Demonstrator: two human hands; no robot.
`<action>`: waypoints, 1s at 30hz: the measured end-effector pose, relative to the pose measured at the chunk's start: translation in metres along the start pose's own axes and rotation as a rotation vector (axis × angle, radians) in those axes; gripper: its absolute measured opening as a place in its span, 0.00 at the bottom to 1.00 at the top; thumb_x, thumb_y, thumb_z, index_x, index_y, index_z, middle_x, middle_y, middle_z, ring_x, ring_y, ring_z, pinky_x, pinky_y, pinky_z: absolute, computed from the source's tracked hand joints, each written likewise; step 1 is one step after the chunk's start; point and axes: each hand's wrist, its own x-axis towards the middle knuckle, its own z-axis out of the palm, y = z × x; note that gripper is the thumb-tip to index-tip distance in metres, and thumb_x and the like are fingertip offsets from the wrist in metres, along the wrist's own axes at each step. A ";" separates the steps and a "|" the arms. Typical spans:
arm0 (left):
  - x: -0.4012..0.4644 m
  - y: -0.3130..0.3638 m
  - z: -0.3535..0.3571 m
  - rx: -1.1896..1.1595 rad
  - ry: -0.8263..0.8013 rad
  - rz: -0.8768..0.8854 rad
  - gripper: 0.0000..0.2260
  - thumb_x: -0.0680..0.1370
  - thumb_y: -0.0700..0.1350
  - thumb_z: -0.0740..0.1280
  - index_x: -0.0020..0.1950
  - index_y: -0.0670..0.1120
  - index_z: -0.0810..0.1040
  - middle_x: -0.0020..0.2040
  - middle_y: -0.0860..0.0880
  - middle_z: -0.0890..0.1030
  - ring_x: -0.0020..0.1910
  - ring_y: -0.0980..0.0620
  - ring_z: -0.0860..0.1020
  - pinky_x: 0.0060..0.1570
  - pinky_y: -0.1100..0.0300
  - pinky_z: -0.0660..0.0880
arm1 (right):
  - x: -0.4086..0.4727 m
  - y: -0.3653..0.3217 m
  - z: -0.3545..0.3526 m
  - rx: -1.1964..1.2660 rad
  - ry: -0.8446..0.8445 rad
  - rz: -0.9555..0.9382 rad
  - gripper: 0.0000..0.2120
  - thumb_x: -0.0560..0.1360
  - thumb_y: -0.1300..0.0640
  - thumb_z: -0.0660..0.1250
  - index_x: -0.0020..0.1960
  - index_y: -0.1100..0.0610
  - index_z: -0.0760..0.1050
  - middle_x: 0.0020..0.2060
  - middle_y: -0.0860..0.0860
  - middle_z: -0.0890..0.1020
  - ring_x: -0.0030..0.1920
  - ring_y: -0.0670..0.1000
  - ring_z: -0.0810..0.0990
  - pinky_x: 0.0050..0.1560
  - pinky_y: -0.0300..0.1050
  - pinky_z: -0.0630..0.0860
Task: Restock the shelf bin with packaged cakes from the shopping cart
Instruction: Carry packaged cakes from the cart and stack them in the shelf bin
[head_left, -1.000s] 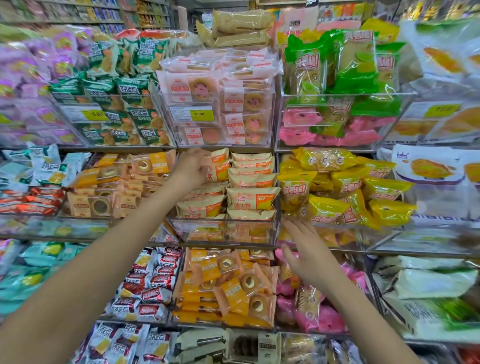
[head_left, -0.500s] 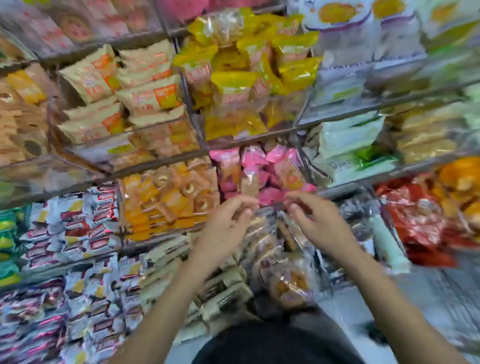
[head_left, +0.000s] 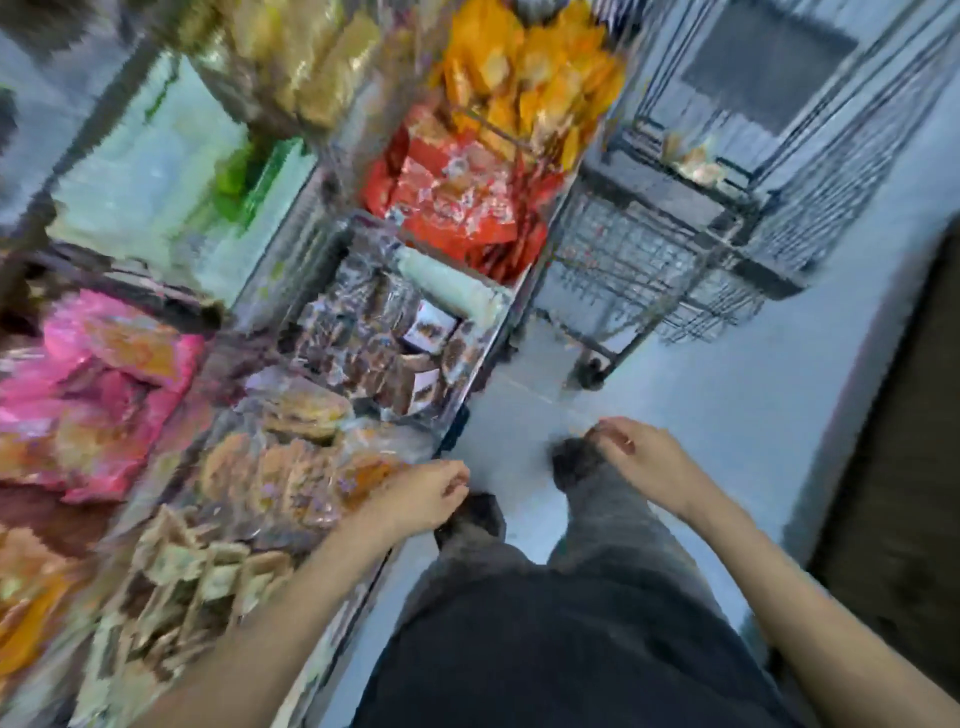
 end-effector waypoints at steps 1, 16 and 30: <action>0.015 0.014 -0.008 0.039 -0.028 -0.003 0.11 0.81 0.43 0.57 0.58 0.41 0.74 0.54 0.43 0.78 0.55 0.45 0.76 0.54 0.52 0.71 | -0.001 0.017 -0.011 0.023 -0.002 0.021 0.09 0.78 0.61 0.62 0.51 0.65 0.77 0.46 0.60 0.81 0.47 0.58 0.78 0.45 0.45 0.67; 0.187 0.249 -0.117 -0.009 0.179 0.242 0.11 0.81 0.45 0.57 0.61 0.49 0.75 0.55 0.52 0.80 0.52 0.56 0.77 0.53 0.58 0.73 | 0.063 0.130 -0.207 0.319 0.202 0.172 0.10 0.78 0.57 0.59 0.57 0.55 0.76 0.44 0.49 0.81 0.44 0.48 0.79 0.43 0.34 0.70; 0.468 0.275 -0.228 -0.111 0.057 -0.037 0.20 0.81 0.42 0.56 0.73 0.41 0.59 0.61 0.43 0.74 0.39 0.54 0.72 0.34 0.62 0.67 | 0.233 0.122 -0.281 0.466 0.224 0.262 0.15 0.81 0.54 0.56 0.65 0.56 0.72 0.58 0.50 0.78 0.51 0.47 0.75 0.50 0.39 0.69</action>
